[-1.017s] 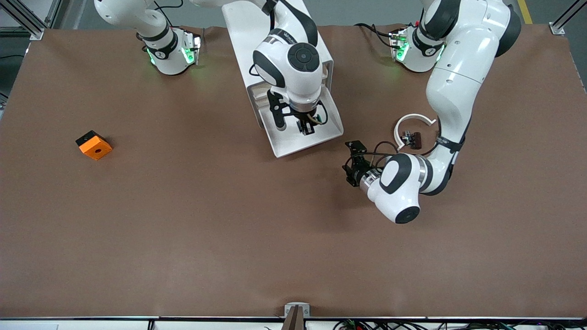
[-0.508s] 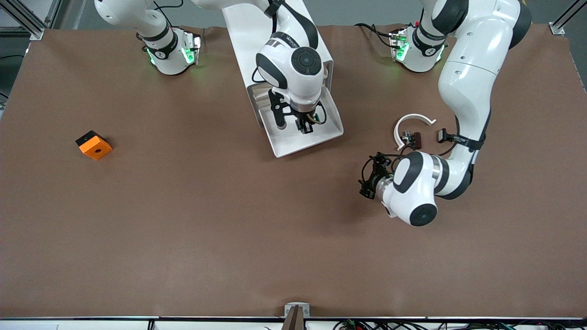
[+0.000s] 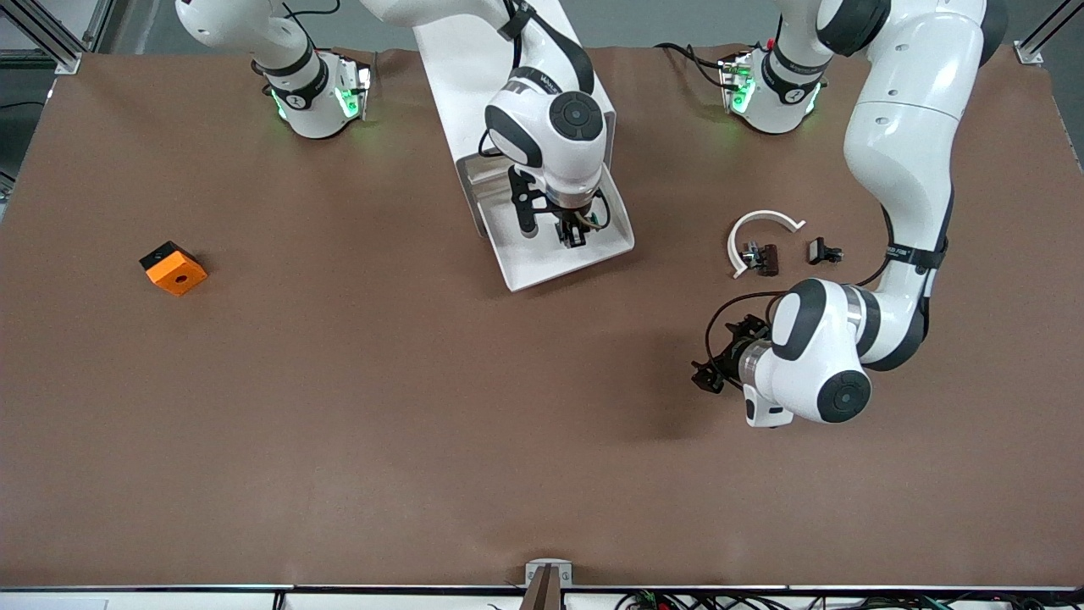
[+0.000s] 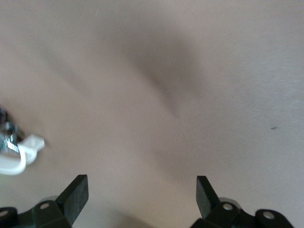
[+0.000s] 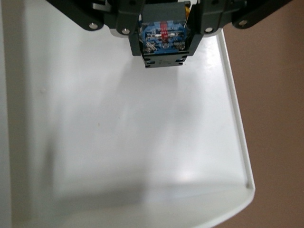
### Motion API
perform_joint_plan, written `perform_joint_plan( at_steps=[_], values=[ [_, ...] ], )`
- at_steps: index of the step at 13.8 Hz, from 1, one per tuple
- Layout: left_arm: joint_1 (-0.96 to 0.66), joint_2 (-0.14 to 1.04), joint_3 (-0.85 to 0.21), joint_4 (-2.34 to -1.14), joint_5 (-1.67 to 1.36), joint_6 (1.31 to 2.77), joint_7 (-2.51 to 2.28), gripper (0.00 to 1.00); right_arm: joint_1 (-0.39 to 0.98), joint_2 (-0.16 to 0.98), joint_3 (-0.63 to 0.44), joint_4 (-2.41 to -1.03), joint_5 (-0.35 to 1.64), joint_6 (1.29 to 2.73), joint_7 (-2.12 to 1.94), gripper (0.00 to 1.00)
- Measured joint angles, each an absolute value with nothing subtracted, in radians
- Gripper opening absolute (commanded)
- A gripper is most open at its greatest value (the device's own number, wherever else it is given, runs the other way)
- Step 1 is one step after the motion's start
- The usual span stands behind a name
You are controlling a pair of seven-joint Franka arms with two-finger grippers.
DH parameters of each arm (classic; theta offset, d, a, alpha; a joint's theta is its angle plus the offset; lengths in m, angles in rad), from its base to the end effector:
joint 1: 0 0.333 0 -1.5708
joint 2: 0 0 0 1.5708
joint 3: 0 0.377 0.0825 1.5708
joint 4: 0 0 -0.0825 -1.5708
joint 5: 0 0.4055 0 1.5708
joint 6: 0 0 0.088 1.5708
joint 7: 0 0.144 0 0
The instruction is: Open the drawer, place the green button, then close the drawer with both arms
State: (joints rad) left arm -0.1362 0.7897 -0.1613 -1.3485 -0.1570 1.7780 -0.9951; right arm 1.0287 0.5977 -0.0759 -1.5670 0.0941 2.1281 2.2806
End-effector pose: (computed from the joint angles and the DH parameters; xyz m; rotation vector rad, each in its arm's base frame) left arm 0.7144 -0.2142 0.2347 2.8303 1.1707 -0.6862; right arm 0.4195 0.6163 0.2936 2.4080 -1.9605 -0.0535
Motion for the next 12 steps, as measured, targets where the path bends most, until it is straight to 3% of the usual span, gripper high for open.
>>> perform_joint_plan(
  at_steps=[7,12],
  values=[
    [-0.138,0.789,-0.161,-1.353,-0.062,1.968,-0.638,1.0,1.036,0.626,-0.076,-1.567,0.094,2.162,2.333,0.0],
    [-0.14,0.788,-0.158,-1.352,0.019,2.02,-0.493,1.0,1.038,0.632,-0.076,-1.566,0.094,2.168,2.343,0.0]
  ],
)
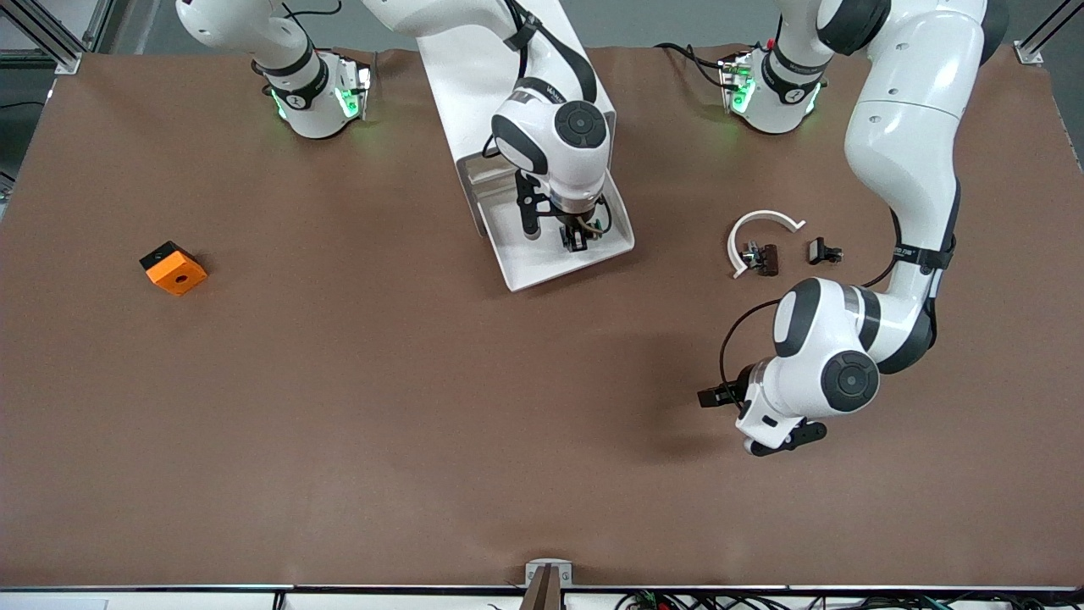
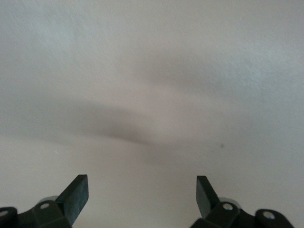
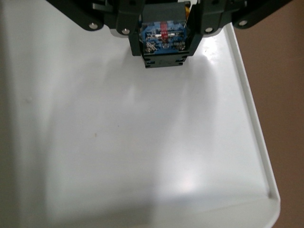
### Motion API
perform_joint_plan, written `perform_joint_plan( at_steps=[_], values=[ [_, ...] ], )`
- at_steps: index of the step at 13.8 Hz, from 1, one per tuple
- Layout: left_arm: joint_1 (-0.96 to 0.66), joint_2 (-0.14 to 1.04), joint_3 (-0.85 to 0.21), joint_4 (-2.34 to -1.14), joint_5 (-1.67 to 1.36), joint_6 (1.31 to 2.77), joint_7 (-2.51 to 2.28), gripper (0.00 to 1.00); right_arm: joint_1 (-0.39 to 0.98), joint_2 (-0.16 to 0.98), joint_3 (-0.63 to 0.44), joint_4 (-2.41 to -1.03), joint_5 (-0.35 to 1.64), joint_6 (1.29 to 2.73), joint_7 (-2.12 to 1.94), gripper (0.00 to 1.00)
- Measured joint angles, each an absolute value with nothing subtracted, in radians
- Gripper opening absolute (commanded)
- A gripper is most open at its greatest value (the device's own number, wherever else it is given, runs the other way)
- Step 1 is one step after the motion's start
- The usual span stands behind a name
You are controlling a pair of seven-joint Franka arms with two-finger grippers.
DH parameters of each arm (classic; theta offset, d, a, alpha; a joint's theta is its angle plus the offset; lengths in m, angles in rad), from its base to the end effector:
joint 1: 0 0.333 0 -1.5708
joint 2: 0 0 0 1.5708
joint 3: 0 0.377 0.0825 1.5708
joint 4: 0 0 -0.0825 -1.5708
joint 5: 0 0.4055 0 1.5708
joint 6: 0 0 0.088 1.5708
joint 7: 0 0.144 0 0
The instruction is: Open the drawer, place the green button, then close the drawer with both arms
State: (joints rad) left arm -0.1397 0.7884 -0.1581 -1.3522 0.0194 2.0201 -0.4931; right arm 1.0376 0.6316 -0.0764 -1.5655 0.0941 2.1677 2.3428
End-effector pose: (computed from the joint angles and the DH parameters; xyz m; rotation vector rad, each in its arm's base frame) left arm 0.7554 -0.2028 0.2427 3.0674 0.3476 -0.2169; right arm 0.4172 0.6233 0.2723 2.3583 -2.0301 -0.0459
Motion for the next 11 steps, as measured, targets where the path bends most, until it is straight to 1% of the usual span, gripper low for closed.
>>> perform_joint_plan(
  at_steps=[4,5,6,7,11],
  values=[
    [-0.139,0.782,-0.157,-1.346,0.067,2.031,-0.491,1.0,1.05,0.633,-0.076,-1.565,0.094,2.168,2.345,0.0],
    [-0.139,0.779,-0.157,-1.345,0.067,2.032,-0.495,1.0,1.054,0.633,-0.076,-1.564,0.094,2.169,2.346,0.25],
    [-0.139,0.774,-0.157,-1.344,0.067,2.032,-0.505,1.0,1.056,0.633,-0.076,-1.562,0.094,2.17,2.346,0.73],
    [-0.14,0.767,-0.157,-1.344,0.067,2.032,-0.524,1.0,1.056,0.633,-0.076,-1.56,0.094,2.17,2.347,1.0],
    [-0.154,0.756,-0.157,-1.344,0.067,2.032,-0.608,1.0,1.058,0.634,-0.076,-1.549,0.056,2.171,2.346,1.0]
  ],
)
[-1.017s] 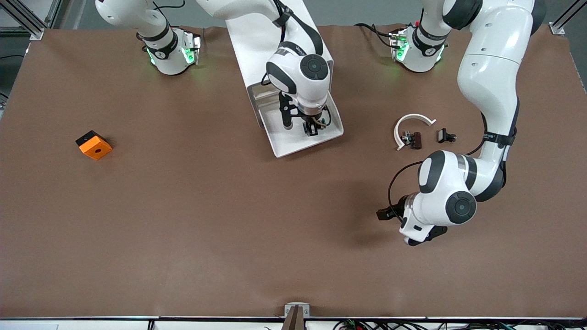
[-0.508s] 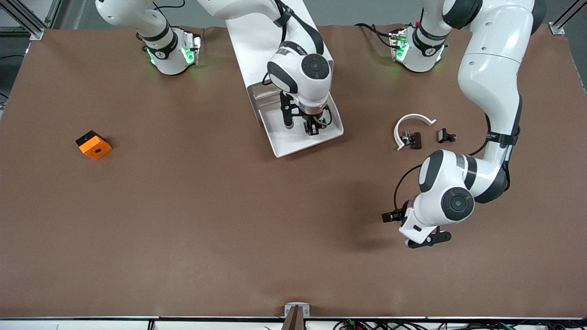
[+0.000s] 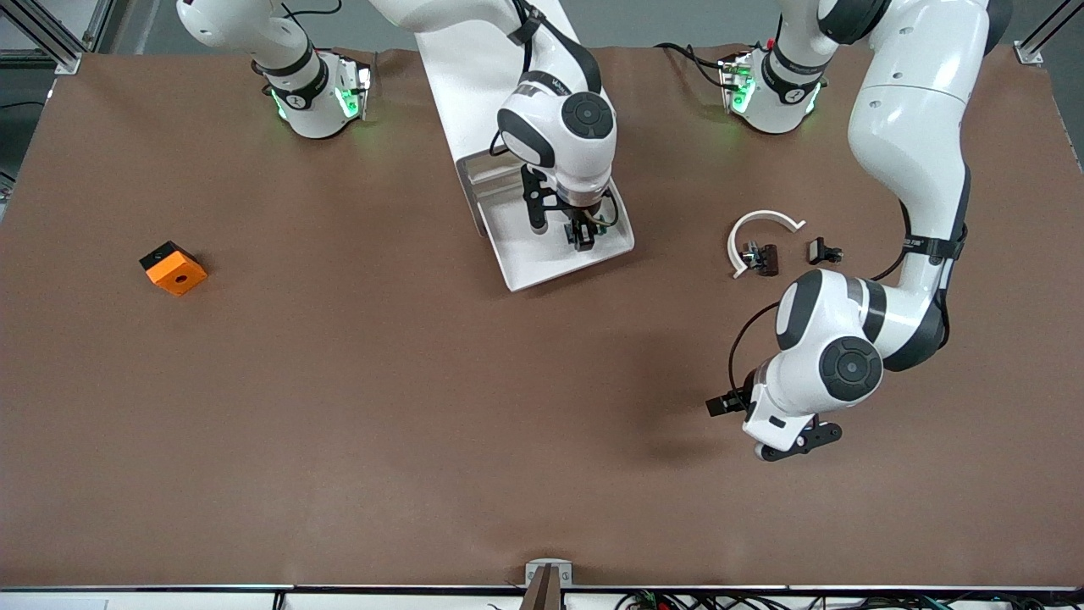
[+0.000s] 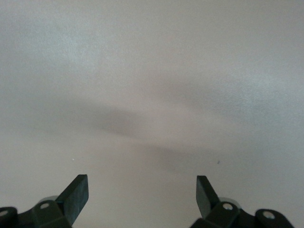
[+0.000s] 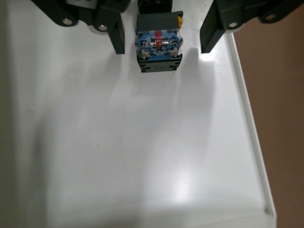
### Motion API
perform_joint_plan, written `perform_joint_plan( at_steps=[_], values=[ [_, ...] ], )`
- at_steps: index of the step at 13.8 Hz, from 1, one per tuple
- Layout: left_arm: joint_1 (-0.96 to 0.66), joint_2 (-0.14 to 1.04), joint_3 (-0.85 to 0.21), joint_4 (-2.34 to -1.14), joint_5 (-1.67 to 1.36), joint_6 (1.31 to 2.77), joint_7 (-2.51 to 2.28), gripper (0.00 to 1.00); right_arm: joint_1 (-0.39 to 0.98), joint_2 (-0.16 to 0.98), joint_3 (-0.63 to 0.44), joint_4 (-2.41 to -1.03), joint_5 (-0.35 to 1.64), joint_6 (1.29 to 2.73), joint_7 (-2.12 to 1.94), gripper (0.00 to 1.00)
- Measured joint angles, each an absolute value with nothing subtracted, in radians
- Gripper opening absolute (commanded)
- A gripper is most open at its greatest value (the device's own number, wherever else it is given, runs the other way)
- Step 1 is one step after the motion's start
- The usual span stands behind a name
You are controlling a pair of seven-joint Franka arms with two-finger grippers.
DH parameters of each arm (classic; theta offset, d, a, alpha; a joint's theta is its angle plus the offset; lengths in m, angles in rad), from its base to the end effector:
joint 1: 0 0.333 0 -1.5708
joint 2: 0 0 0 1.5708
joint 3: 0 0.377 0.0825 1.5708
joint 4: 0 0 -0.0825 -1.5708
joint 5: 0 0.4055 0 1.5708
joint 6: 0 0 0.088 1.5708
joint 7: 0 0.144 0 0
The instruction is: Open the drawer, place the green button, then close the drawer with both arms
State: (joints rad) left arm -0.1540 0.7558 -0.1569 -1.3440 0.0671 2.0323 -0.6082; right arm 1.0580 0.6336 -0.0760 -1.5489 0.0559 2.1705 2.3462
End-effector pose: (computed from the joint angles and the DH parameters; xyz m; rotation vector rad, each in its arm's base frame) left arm 0.7605 -0.2098 0.2725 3.0849 0.4735 -0.1161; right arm 0.4091 0.6351 0.2786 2.4138 -1.9952 0.0000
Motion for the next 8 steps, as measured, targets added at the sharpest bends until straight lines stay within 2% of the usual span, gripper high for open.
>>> perform_joint_plan(
  at_steps=[4,8],
  values=[
    [-0.16,0.755,-0.17,-1.344,0.067,2.033,-0.686,1.0,1.055,0.633,-0.086,-1.511,0.007,2.159,2.243,1.0],
    [-0.191,0.741,-0.186,-1.343,0.067,2.034,-0.814,1.0,0.998,0.632,-0.098,-1.423,0.007,2.09,2.004,1.0]
  ],
)
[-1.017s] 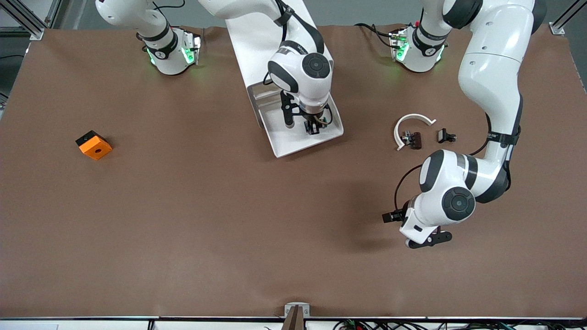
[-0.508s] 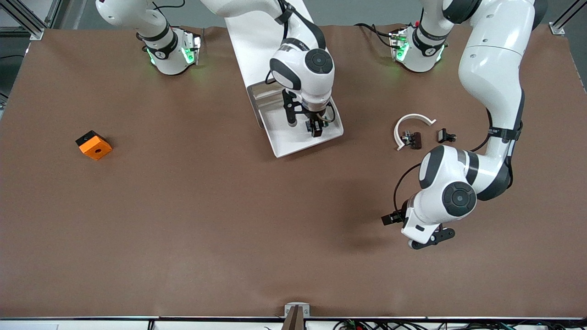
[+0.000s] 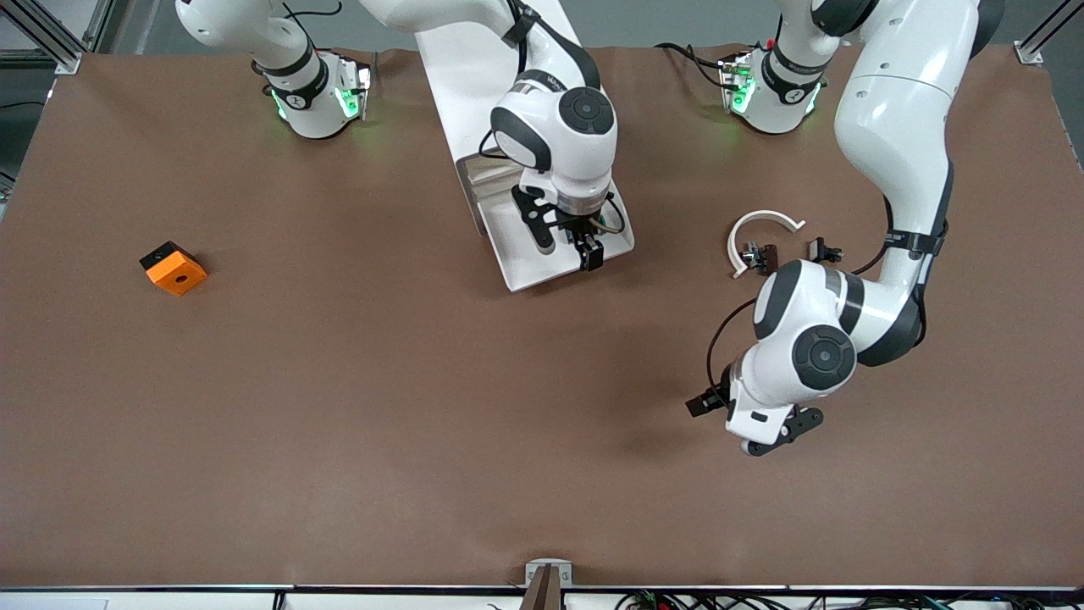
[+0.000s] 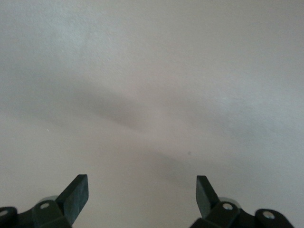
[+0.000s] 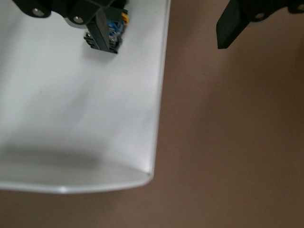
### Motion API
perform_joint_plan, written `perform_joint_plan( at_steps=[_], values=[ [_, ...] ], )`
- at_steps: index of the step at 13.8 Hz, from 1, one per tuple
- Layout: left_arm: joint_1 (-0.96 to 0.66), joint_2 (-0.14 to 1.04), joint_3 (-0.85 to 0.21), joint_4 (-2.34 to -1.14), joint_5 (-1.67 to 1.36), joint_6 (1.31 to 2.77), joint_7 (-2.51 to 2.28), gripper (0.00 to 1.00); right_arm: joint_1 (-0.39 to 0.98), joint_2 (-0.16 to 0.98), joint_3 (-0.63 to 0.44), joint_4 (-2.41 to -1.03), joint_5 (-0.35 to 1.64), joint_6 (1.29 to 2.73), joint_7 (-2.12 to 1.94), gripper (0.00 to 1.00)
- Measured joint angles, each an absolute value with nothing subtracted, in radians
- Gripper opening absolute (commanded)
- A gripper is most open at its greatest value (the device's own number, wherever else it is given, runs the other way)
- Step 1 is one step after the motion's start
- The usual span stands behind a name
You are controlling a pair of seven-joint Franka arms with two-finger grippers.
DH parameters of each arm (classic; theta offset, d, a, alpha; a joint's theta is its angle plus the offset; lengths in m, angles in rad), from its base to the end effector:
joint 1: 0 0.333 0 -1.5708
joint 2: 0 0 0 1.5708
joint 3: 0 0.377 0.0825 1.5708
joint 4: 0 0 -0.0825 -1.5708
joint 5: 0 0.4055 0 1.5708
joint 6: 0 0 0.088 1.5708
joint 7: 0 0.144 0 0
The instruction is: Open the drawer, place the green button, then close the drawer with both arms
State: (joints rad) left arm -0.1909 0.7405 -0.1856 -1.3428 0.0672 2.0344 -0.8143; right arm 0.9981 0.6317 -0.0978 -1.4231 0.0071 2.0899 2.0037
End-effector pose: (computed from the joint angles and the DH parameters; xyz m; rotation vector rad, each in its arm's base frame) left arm 0.7483 -0.2548 0.2871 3.0266 0.6958 -0.1048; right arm 0.4723 0.6201 0.3338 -2.6609 1.6076 -0.0859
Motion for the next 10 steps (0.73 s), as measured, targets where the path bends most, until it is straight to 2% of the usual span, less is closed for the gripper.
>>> perform_joint_plan(
  at_steps=[4,10],
  values=[
    [-0.212,0.735,-0.194,-1.343,0.067,2.034,-0.829,1.0,0.905,0.595,-0.099,-1.344,0.008,1.974,1.751,1.0],
    [-0.234,0.735,-0.251,-1.349,0.067,2.031,-0.83,1.0,0.722,0.505,-0.104,-1.34,0.01,1.796,1.273,1.0]
  ],
)
